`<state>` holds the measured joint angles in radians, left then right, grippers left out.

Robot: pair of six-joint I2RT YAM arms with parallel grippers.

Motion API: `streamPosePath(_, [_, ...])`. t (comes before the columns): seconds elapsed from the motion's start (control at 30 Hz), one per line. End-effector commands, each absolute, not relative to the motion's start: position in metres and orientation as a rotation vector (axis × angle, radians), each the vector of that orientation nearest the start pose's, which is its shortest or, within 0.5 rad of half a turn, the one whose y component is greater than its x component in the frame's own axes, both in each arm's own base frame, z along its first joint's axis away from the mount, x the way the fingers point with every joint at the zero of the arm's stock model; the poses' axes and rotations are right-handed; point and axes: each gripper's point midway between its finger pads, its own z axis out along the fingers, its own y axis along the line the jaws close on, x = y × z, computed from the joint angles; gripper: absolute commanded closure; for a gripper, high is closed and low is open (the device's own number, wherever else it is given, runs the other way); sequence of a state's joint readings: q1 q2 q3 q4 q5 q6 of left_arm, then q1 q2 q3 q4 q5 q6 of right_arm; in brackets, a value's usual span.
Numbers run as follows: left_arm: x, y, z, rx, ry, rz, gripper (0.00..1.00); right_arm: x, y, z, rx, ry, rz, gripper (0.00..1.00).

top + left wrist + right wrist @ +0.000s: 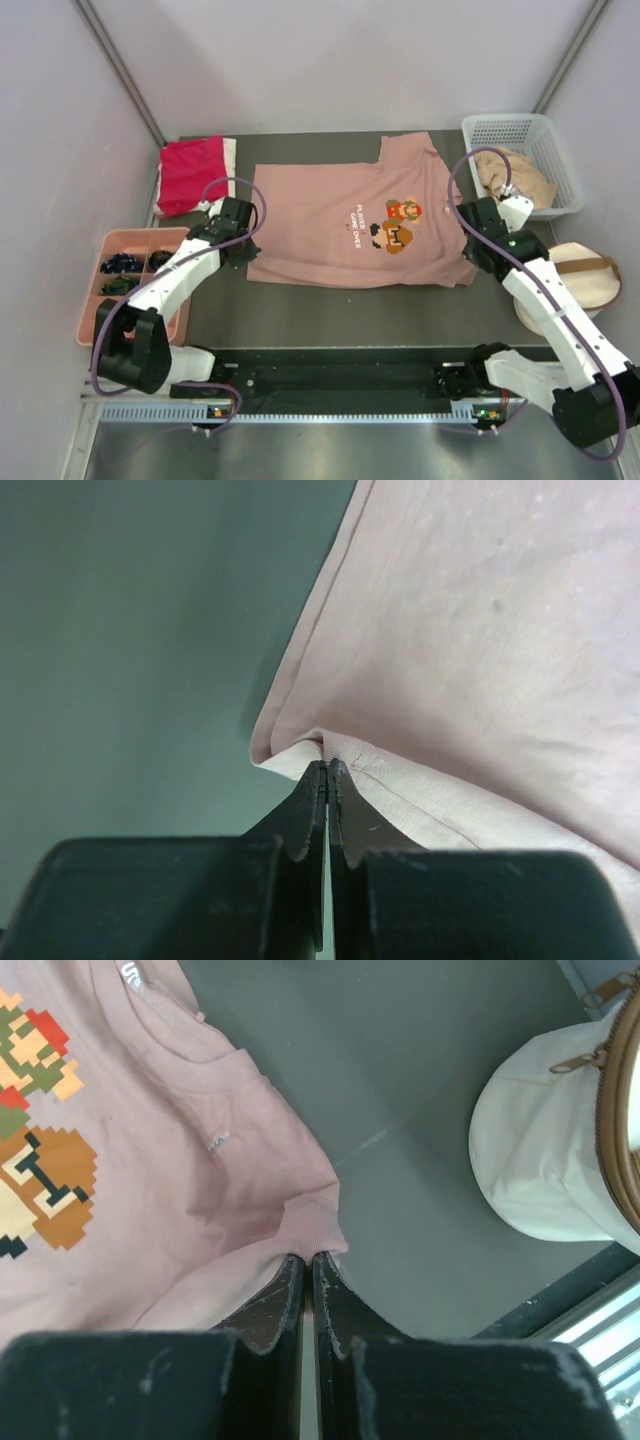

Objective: Fold and stack the t-shirts
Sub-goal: Fold the flattened tshirt in 1/3 of the way

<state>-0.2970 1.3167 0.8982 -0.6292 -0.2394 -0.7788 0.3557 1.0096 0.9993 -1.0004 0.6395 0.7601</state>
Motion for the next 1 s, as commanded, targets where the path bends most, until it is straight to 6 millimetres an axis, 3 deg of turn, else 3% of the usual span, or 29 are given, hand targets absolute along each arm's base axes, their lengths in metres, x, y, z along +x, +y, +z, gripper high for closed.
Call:
streamPosePath(0.0, [0.316,-0.071,0.105,-0.689,2.406,-0.080,1.00,0.265,0.003,0.187,0.687,2.189,-0.244,1.00])
streamPosePath(0.33, [0.329,-0.065,0.105,-0.701,2.397,-0.067,1.00,0.305,-0.003,0.189,0.701,2.181,-0.255,1.00])
streamPosePath(0.67, [0.337,-0.046,0.103,-0.736,2.383,-0.056,1.00,0.342,-0.001,0.185,0.670,2.189,-0.252,1.00])
streamPosePath(0.97, [0.352,-0.049,0.095,-0.724,2.399,-0.061,1.00,0.370,0.001,0.177,0.640,2.208,-0.268,1.00])
